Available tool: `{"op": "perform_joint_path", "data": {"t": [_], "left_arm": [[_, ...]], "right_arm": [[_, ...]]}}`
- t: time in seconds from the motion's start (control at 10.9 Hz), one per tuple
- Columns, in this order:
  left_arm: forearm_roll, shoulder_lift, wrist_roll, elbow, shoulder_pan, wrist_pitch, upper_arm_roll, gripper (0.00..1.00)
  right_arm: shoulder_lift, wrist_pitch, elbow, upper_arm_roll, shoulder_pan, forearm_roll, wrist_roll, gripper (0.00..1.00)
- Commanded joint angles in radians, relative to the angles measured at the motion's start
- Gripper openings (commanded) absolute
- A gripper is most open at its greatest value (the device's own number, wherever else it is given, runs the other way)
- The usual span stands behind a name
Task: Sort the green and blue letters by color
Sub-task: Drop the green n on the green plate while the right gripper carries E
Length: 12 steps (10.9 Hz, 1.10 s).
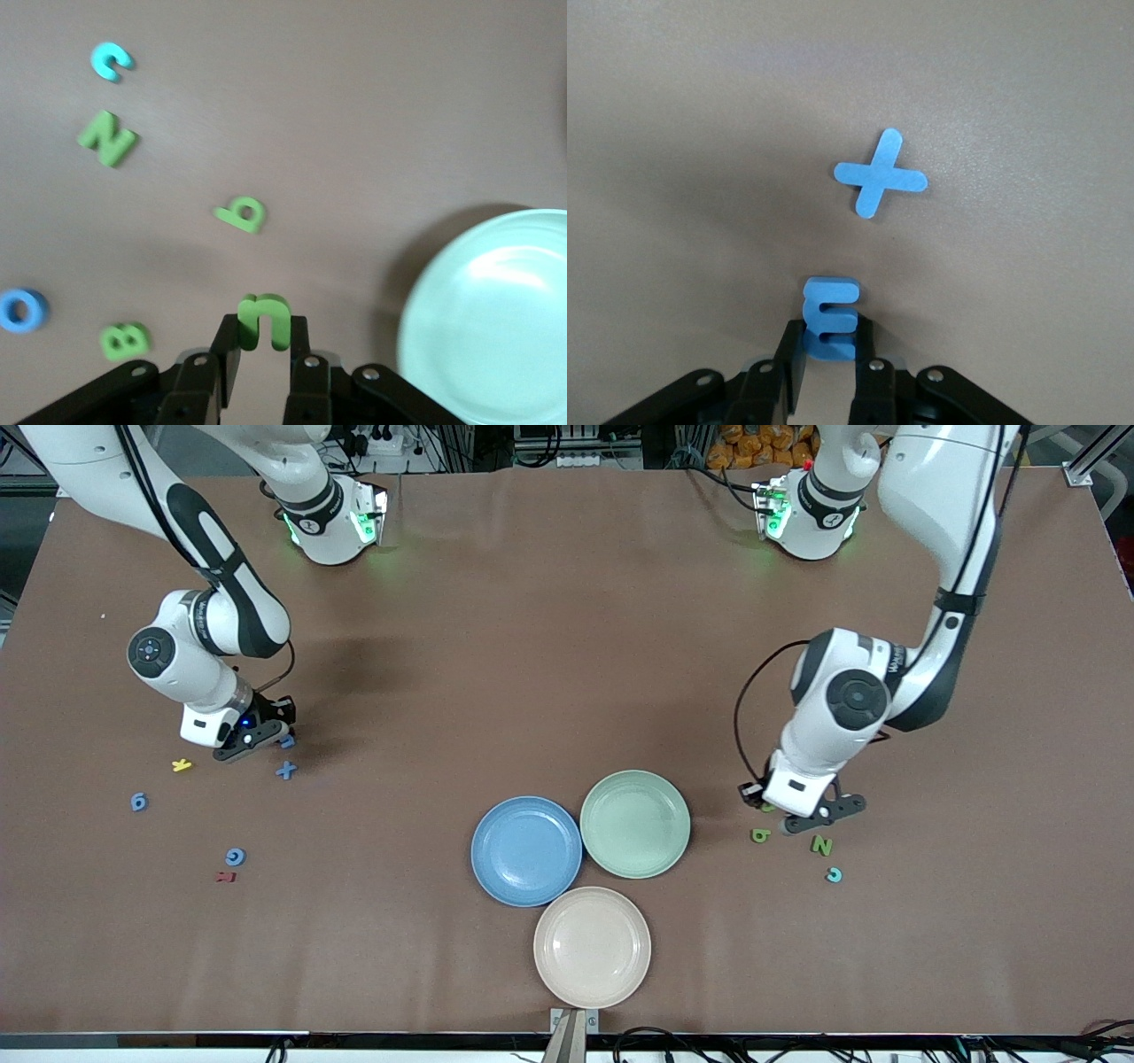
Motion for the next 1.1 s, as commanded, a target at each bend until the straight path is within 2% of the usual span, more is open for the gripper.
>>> {"op": "perform_joint_path", "data": {"t": [0.0, 0.18, 0.55, 0.74, 0.83, 0.92, 1.01], "left_arm": [[-0.072, 0.083, -0.157, 0.144, -0.090, -0.051, 0.012, 0.02], [-0.074, 0.165, -0.266, 0.231, -0.141, -0.051, 0.012, 0.02], [-0.081, 0.258, -0.380, 0.325, -0.197, -0.049, 0.011, 0.02], [-0.081, 0.268, -0.411, 0.340, -0.204, -0.049, 0.009, 0.06], [-0.075, 0.269, -0.417, 0.340, -0.203, -0.049, 0.011, 0.65], [-0.066, 0.267, -0.391, 0.339, -0.204, -0.049, 0.011, 1.00], [-0.060, 0.261, -0.361, 0.336, -0.203, -0.049, 0.011, 1.00]], "right_arm": [[-0.003, -0.003, 0.016, 0.005, -0.009, -0.009, -0.005, 0.00], [-0.006, -0.043, 0.055, 0.008, -0.009, 0.001, 0.001, 0.00], [-0.003, -0.377, 0.267, 0.014, 0.000, 0.011, 0.064, 0.00], [0.004, -0.447, 0.338, 0.017, 0.047, 0.130, 0.079, 0.00], [0.008, -0.448, 0.360, 0.017, 0.069, 0.147, 0.135, 0.00], [0.017, -0.448, 0.384, 0.018, 0.104, 0.149, 0.209, 0.00], [0.024, -0.448, 0.409, 0.018, 0.136, 0.149, 0.281, 0.00]]}}
